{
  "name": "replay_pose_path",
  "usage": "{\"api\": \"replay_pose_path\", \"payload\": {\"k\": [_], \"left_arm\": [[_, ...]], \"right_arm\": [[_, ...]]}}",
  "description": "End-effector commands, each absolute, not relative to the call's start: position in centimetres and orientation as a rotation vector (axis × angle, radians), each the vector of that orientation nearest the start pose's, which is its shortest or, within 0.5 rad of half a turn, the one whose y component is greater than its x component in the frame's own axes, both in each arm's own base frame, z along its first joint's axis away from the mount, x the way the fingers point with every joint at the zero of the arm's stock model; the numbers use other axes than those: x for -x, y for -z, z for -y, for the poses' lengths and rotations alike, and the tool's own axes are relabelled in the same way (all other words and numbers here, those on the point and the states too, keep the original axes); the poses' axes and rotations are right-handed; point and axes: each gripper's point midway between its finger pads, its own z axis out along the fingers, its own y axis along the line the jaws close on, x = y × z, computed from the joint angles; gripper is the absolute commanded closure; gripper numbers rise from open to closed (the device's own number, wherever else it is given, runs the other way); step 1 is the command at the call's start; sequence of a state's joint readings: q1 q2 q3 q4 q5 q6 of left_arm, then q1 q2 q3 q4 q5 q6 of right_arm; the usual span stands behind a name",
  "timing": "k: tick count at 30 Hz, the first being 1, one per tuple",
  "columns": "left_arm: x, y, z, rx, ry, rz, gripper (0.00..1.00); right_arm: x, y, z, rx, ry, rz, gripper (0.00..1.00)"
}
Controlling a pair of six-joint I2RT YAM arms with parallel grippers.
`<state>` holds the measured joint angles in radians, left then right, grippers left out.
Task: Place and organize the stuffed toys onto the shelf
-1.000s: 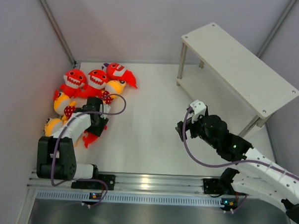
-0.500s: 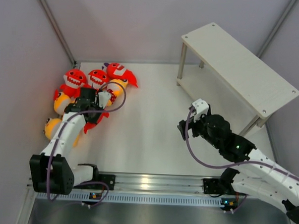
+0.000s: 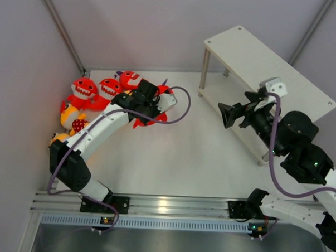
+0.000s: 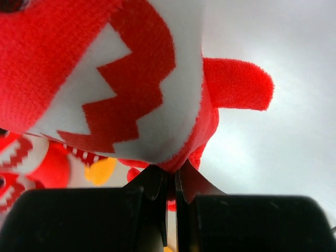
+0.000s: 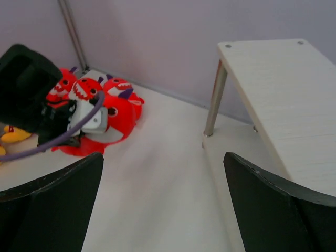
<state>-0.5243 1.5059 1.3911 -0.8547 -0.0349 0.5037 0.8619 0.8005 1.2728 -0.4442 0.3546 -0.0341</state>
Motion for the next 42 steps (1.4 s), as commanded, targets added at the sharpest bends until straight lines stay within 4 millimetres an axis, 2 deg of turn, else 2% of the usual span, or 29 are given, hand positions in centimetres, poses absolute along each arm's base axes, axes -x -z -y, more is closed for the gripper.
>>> {"api": "replay_pose_path", "payload": {"k": [1,2,3,4,5,6,7,8,9,10,11,12,13,14,15,16,17,23,25,26,27,33,37,40,41,42], "left_arm": [[-31.8,-18.8,22.8,-1.439,0.095,-2.086,1.0],[-32.2,-19.5,24.6,-1.456,0.127,-2.05,1.0],[-32.2,-19.4,26.0,-1.481,0.143,-2.035,1.0],[-31.9,-17.3,28.4,-1.557,0.157,-2.038,1.0],[-32.6,-18.6,30.6,-1.554,0.165,-1.987,1.0],[-32.9,-18.6,32.2,-1.564,0.165,-1.971,1.0],[-32.3,-16.4,34.8,-1.625,0.171,-1.975,1.0],[-33.1,-18.2,37.2,-1.601,0.182,-1.913,1.0],[-33.1,-18.0,38.7,-1.611,0.18,-1.896,1.0],[-32.9,-15.7,40.6,-1.655,0.144,-1.9,1.0],[-33.4,-17.0,42.5,-1.634,0.139,-1.847,1.0],[-33.7,-14.8,43.5,-1.661,0.09,-1.859,1.0],[-33.0,-14.5,45.1,-1.675,0.079,-1.831,1.0],[-33.1,-14.7,47.2,-1.654,0.061,-1.794,1.0],[-33.4,-16.2,47.7,-1.62,0.077,-1.773,1.0],[-33.4,-15.3,48.8,-1.608,0.049,-1.765,1.0],[-33.6,-16.5,49.8,-1.574,0.056,-1.736,1.0],[-33.2,-17.4,53.5,-1.561,-0.008,-1.564,1.0],[-33.4,-16.5,54.5,-1.557,-0.023,-1.54,1.0],[-34.1,-16.9,55.3,-1.511,-0.034,-1.513,1.0],[-34.5,-16.0,55.5,-1.503,-0.052,-1.512,1.0],[-35.5,-14.9,58.1,-1.449,-0.014,-1.445,1.0],[-35.2,-14.2,59.1,-1.443,0.041,-1.433,0.99],[-34.9,-14.0,59.5,-1.439,0.076,-1.44,0.9],[-34.9,-13.9,59.5,-1.433,0.082,-1.448,0.71],[-34.9,-13.9,59.5,-1.429,0.084,-1.452,0.6]], "right_arm": [[-22.0,-46.7,-12.2,0.262,-0.275,-1.486,0.01],[-21.7,-48.1,-11.4,0.228,-0.275,-1.461,0.01],[-21.6,-48.5,-10.6,0.2,-0.255,-1.458,0.01],[-21.4,-49.0,-10.1,0.182,-0.252,-1.449,0.01],[-20.9,-50.0,-9.2,0.153,-0.258,-1.426,0.01],[-20.8,-50.3,-8.1,0.103,-0.24,-1.425,0.01],[-20.3,-50.7,-7.2,0.069,-0.244,-1.408,0.01],[-20.1,-51.0,-6.5,0.044,-0.238,-1.401,0.01],[-20.0,-50.9,-5.8,0.018,-0.222,-1.4,0.01],[-19.6,-51.1,-5.2,0.003,-0.223,-1.392,0.01],[-19.5,-51.2,-5.0,-0.002,-0.22,-1.391,0.01],[-19.4,-51.2,-4.7,-0.01,-0.221,-1.39,0.01],[-19.3,-51.0,-4.6,-0.007,-0.218,-1.399,0.0],[-19.2,-51.2,-4.5,-0.011,-0.225,-1.399,0.01],[-19.0,-51.3,-4.5,-0.008,-0.234,-1.397,0.01],[-19.0,-51.4,-4.5,-0.007,-0.238,-1.397,0.01],[-18.9,-51.4,-4.6,-0.002,-0.243,-1.398,0.01],[-19.2,-50.3,-6.1,0.031,-0.283,-1.42,0.01],[-19.1,-50.0,-6.2,0.042,-0.291,-1.42,0.01],[-19.3,-49.7,-6.4,0.044,-0.289,-1.426,0.01],[-19.2,-49.7,-6.5,0.044,-0.301,-1.422,0.0],[-18.9,-48.6,-6.5,0.051,-0.31,-1.431,0.01],[-18.9,-48.1,-6.5,0.057,-0.309,-1.442,0.01],[-18.7,-47.9,-6.4,0.056,-0.311,-1.446,0.01],[-18.7,-47.8,-6.3,0.054,-0.311,-1.448,0.0],[-18.6,-47.8,-6.2,0.053,-0.312,-1.447,0.0]]}}
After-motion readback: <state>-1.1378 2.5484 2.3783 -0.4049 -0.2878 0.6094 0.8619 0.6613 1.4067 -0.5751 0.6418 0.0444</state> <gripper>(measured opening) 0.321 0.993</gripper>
